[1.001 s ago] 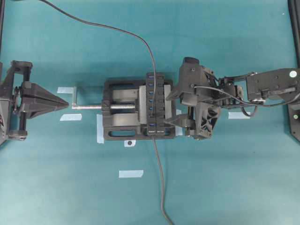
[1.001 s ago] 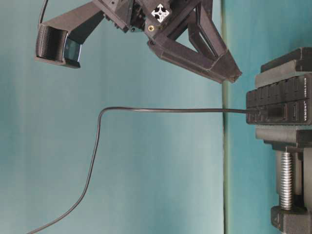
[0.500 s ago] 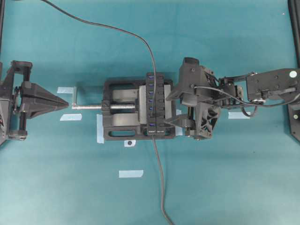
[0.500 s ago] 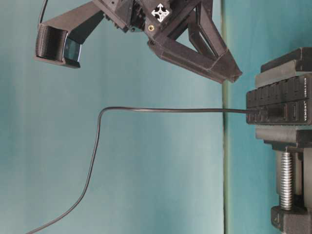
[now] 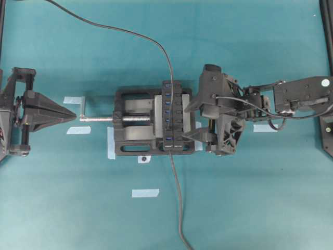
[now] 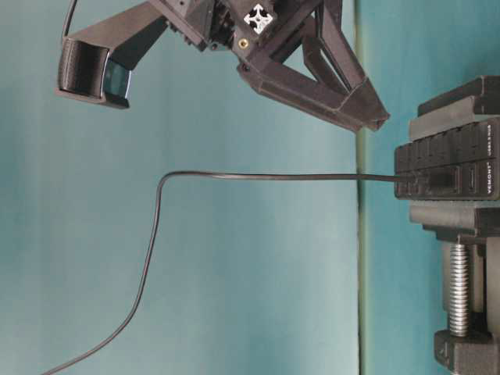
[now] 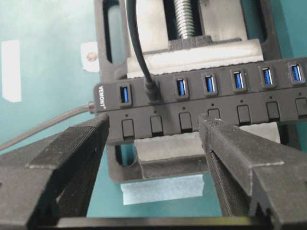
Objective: Insert the USB into the second port from the front of the fixed hub.
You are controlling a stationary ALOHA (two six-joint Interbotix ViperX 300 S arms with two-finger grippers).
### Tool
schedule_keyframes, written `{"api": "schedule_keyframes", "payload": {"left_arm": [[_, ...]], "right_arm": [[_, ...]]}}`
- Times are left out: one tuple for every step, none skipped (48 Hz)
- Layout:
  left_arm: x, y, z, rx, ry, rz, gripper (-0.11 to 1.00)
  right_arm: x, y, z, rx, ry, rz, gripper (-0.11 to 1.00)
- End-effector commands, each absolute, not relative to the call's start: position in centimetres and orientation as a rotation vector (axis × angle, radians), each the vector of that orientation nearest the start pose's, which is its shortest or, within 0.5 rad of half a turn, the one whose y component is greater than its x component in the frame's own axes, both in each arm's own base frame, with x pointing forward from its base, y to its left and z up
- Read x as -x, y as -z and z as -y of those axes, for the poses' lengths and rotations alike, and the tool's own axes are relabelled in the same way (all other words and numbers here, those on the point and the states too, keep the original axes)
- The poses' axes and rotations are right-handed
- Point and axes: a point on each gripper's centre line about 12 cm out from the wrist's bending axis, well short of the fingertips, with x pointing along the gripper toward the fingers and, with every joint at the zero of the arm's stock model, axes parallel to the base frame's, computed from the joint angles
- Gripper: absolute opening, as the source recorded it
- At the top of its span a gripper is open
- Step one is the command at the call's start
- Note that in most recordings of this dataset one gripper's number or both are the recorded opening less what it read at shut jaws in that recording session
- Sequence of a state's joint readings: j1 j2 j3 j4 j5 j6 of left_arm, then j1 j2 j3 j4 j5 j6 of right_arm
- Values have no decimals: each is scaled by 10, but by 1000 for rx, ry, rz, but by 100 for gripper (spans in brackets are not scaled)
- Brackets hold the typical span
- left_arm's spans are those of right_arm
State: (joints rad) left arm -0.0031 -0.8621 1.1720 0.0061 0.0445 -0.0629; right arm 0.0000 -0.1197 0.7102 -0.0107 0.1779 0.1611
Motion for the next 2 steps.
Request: {"api": "schedule_keyframes", "payload": {"left_arm": [[-210,-241,1,54,-6,-334,0],[-210,-241,0,54,-8,-334,0]], "right_arm": [[-359,-192,-1,-152,58,-735,81],[-359,-192,-1,-151,57,-735,81]]}}
